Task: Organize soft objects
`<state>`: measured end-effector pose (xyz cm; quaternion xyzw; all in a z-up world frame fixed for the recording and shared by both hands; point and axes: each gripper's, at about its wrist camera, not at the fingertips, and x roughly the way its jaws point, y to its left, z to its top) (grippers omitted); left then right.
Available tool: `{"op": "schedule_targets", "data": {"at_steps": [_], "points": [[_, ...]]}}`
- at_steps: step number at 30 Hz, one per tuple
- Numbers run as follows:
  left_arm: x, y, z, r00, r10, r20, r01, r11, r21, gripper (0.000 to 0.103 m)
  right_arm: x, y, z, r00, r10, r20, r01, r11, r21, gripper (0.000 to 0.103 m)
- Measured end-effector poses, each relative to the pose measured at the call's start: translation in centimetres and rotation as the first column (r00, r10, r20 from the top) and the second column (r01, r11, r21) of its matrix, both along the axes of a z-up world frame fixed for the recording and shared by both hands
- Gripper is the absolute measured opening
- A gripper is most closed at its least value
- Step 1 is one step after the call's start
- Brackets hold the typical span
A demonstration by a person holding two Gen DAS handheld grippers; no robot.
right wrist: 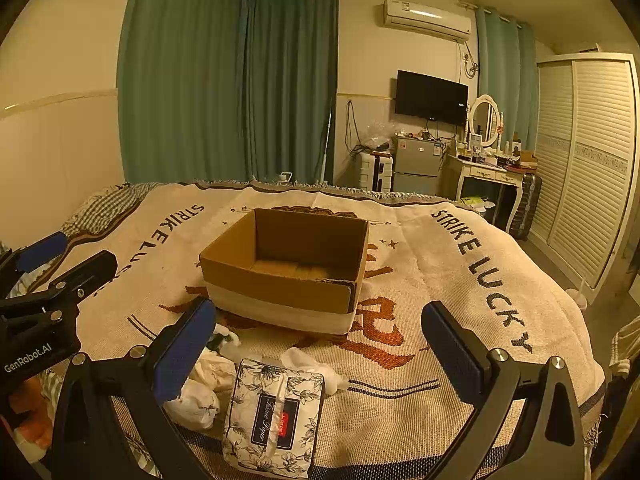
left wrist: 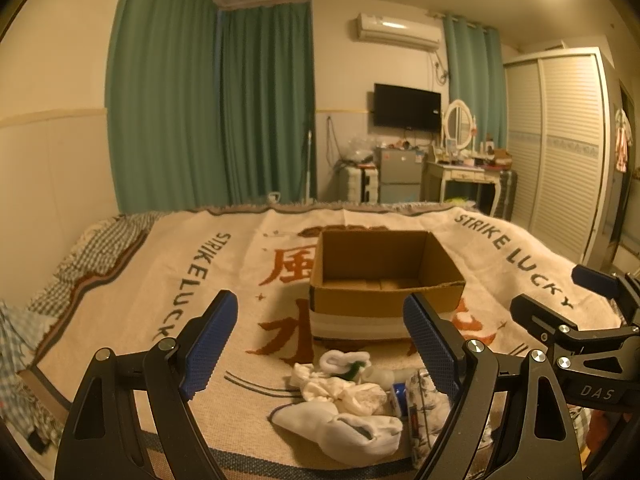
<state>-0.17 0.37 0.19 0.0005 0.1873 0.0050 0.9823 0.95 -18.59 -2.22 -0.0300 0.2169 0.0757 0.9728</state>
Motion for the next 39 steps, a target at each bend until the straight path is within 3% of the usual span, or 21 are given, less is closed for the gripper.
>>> {"op": "schedule_targets", "data": {"at_steps": [39], "points": [[-1.0,0.2,0.6,1.000,-0.014,0.022,0.014,1.000,-0.013,0.086,-1.1,0.4,0.9,1.000,-0.001,0.004,0.001,1.000,-0.027,0.103]]}}
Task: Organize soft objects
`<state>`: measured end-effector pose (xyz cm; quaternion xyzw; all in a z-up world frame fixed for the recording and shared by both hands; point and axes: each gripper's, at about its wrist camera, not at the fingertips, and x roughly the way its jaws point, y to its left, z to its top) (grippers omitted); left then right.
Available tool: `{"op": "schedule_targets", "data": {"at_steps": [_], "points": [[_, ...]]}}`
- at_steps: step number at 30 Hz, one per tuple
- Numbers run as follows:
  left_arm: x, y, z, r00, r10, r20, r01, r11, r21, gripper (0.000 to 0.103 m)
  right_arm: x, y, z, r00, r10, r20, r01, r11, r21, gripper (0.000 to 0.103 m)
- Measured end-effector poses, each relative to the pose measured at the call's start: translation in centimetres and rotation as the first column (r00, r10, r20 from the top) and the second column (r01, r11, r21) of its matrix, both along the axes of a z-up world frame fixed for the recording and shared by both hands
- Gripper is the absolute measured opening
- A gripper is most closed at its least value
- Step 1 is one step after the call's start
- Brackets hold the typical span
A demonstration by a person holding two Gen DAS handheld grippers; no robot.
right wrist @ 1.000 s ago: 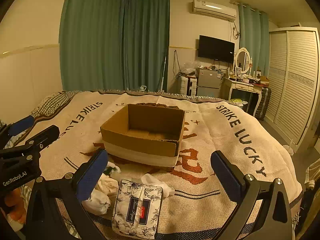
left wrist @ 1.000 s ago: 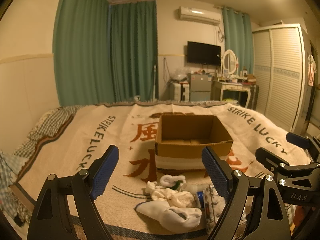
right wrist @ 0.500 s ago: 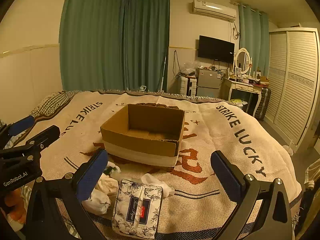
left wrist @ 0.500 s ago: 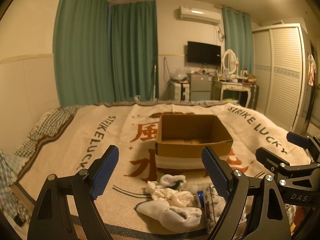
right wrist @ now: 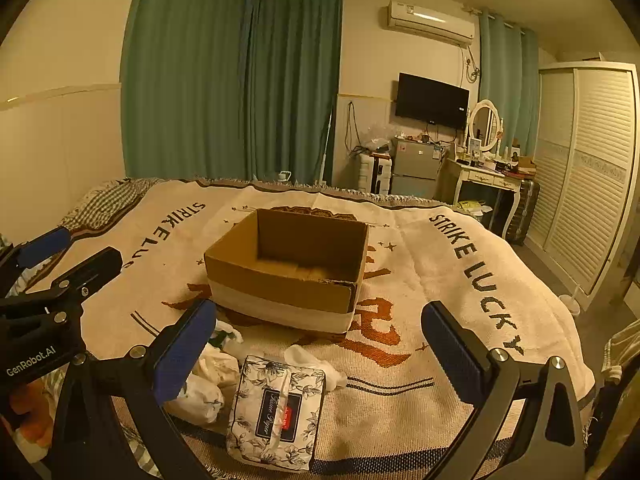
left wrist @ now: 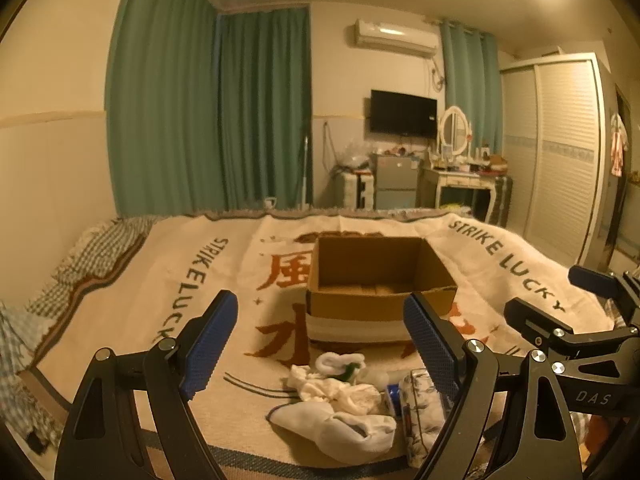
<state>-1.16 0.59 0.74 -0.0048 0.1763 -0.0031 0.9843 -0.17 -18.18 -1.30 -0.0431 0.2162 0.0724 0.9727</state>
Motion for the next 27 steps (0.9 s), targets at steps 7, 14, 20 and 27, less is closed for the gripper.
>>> {"op": "schedule_targets", "data": {"at_steps": [7,14,20,27], "points": [[0.1,0.0,-0.4,1.000,0.001,-0.016,-0.001,1.000,0.001,0.086,0.1,0.3,-0.5,0.999,0.018,-0.035,-0.018,1.000,-0.009,0.103],[1.3,1.0,-5.0,0.989,0.023,-0.149,-0.024,1.000,-0.006,0.086,1.4,1.2,-5.7,0.980,0.066,-0.186,-0.072,0.997,-0.028,0.103],[2.3,0.9,-9.1,0.960,0.011,-0.280,-0.016,1.000,-0.017,0.085,3.8,2.4,-12.0,0.923,0.094,-0.373,-0.117,0.992,-0.039,0.097],[2.7,-0.1,-10.8,0.936,-0.034,-0.350,0.033,0.999,-0.009,0.085,5.5,2.2,-15.3,0.866,0.116,-0.486,-0.119,0.993,0.025,0.084]]}}
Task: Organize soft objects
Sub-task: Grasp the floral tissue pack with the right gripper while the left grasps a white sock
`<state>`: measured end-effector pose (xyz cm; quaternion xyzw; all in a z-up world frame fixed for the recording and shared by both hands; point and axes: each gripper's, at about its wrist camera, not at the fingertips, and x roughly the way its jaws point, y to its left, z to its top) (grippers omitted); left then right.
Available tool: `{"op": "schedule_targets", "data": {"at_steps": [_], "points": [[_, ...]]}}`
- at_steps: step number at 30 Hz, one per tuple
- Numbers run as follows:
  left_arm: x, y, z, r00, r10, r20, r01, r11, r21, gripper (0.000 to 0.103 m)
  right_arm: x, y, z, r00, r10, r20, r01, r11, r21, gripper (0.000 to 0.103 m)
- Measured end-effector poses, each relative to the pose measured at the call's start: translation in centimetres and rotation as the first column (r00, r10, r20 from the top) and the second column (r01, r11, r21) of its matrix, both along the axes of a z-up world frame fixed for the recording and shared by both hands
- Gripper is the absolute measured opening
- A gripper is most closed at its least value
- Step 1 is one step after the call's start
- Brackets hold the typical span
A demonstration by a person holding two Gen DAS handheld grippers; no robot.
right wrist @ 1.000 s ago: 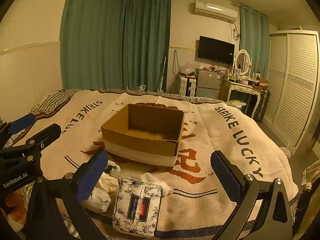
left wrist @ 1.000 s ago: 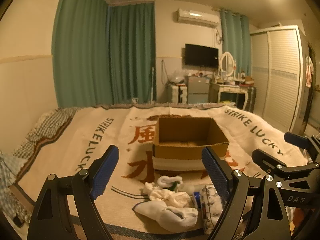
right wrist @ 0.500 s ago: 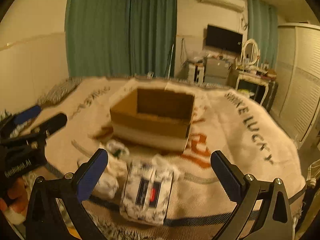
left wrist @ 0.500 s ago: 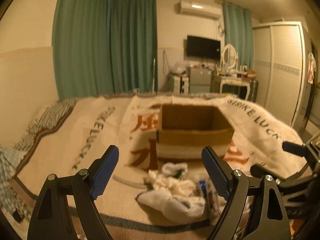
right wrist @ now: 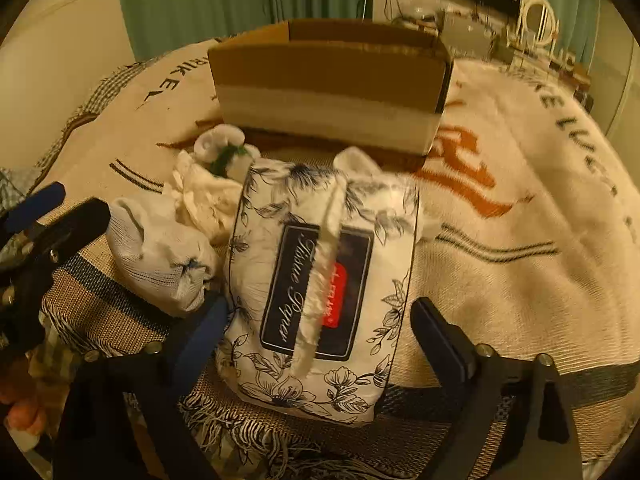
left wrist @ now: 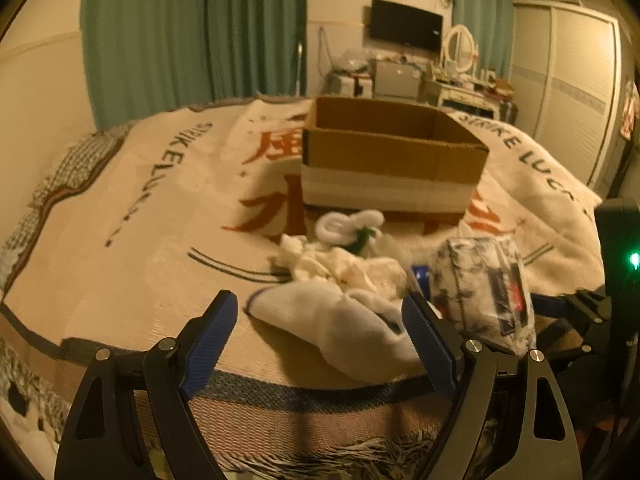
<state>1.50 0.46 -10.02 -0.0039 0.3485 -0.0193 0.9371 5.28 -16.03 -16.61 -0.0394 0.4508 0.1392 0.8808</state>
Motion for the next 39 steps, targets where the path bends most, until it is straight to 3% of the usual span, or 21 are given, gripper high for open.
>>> {"op": "schedule_targets", "data": {"at_steps": [2,5,9,15,18,23,26,30,34,39], "points": [[0.1,-0.3,-0.2,1.000,-0.016,-0.007,0.016,1.000,0.007,0.085,0.0,-0.2,0.1,1.000,0.006,-0.006,-0.006,1.000,0.007,0.081],[0.1,-0.4,-0.3,0.999,-0.028,-0.020,0.028,1.000,0.004,0.085,-0.4,-0.9,0.8,1.000,0.004,0.019,-0.005,1.000,0.023,0.067],[0.2,-0.9,-0.9,0.996,-0.076,-0.045,0.075,0.997,-0.024,0.084,-0.7,-2.8,3.0,0.996,-0.039,0.082,0.034,0.998,0.057,0.062],[1.1,-3.1,-3.0,0.984,-0.128,-0.123,0.128,0.992,-0.009,0.084,-0.9,-4.3,4.8,0.989,-0.078,0.123,0.067,0.994,0.092,0.061],[1.8,-3.7,-3.4,0.987,-0.108,-0.117,0.113,0.993,0.038,0.084,-0.8,-4.1,4.5,0.992,-0.068,0.105,0.058,0.994,0.091,0.061],[2.4,-2.9,-4.2,0.990,-0.085,-0.111,0.091,0.995,0.049,0.084,-1.0,-3.7,4.2,0.994,-0.044,0.105,0.035,0.996,0.078,0.061],[2.2,-2.3,-4.4,0.988,-0.100,-0.118,0.104,0.994,0.027,0.070,-1.2,-3.7,4.4,0.993,-0.038,0.113,0.029,0.996,0.080,0.061],[1.7,-1.9,-3.8,0.985,-0.131,-0.115,0.133,0.991,0.012,0.058,-1.6,-3.4,4.8,0.991,-0.030,0.129,0.021,0.997,0.074,0.061],[0.6,-1.1,-1.8,0.991,-0.116,-0.067,0.117,0.993,0.000,0.056,-2.2,-3.2,5.9,0.987,-0.010,0.158,-0.002,0.997,0.077,0.061],[-0.3,0.0,3.1,0.993,-0.106,0.047,0.108,0.994,-0.024,0.056,-1.9,-3.2,8.9,0.977,0.019,0.213,-0.043,0.993,0.106,0.061]]}}
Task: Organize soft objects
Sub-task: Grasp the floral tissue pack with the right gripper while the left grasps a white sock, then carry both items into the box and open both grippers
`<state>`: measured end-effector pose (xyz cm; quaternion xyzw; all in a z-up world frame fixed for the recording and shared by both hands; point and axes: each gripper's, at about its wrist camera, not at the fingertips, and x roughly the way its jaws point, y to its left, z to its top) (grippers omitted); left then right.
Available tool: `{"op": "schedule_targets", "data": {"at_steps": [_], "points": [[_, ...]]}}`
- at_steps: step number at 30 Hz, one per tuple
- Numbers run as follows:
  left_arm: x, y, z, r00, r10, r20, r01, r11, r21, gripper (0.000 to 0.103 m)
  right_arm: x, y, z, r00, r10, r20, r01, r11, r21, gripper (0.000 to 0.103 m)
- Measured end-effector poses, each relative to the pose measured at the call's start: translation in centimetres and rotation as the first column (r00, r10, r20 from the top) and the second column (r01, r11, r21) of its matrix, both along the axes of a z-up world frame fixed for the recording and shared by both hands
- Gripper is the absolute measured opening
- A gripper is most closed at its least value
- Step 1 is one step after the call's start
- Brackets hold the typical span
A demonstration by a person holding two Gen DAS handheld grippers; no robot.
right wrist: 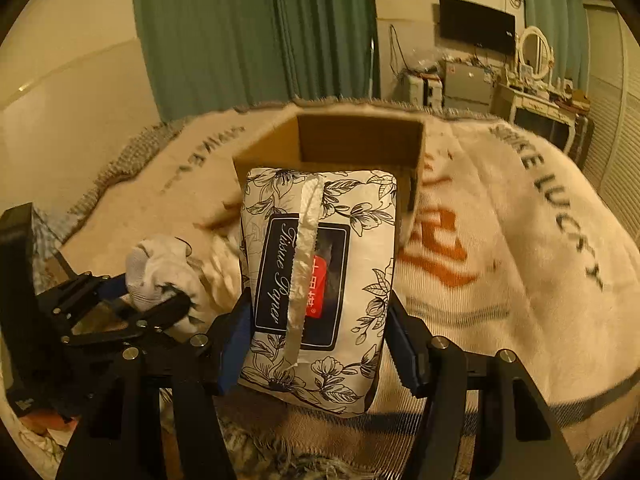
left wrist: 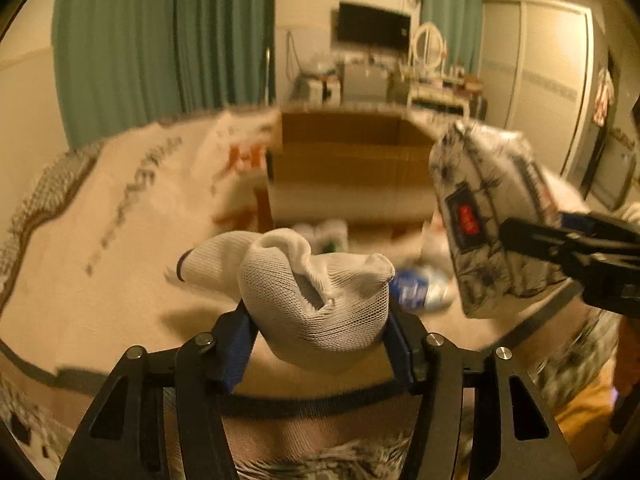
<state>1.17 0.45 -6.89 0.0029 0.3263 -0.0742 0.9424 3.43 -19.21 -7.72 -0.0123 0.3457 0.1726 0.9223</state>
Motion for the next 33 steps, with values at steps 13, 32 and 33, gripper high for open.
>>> {"op": "schedule_targets", "data": {"at_steps": [13,32,33], "points": [[8.7,-0.8,9.0,0.990,-0.032,0.138,0.032,0.999,0.004,0.056,9.0,-0.3,9.2,0.988,-0.007,0.157,0.005,1.000,0.013,0.061],[21.9,-4.5,2.5,0.994,-0.105,0.025,0.101,0.985,0.138,0.060,26.5,-0.5,1.7,0.994,0.050,-0.097,-0.042,0.996,0.078,0.064],[22.1,-4.5,2.5,0.993,-0.111,0.025,0.106,0.984,0.142,0.061,26.5,-0.5,1.5,0.994,0.048,-0.093,-0.041,0.996,0.078,0.066]]}}
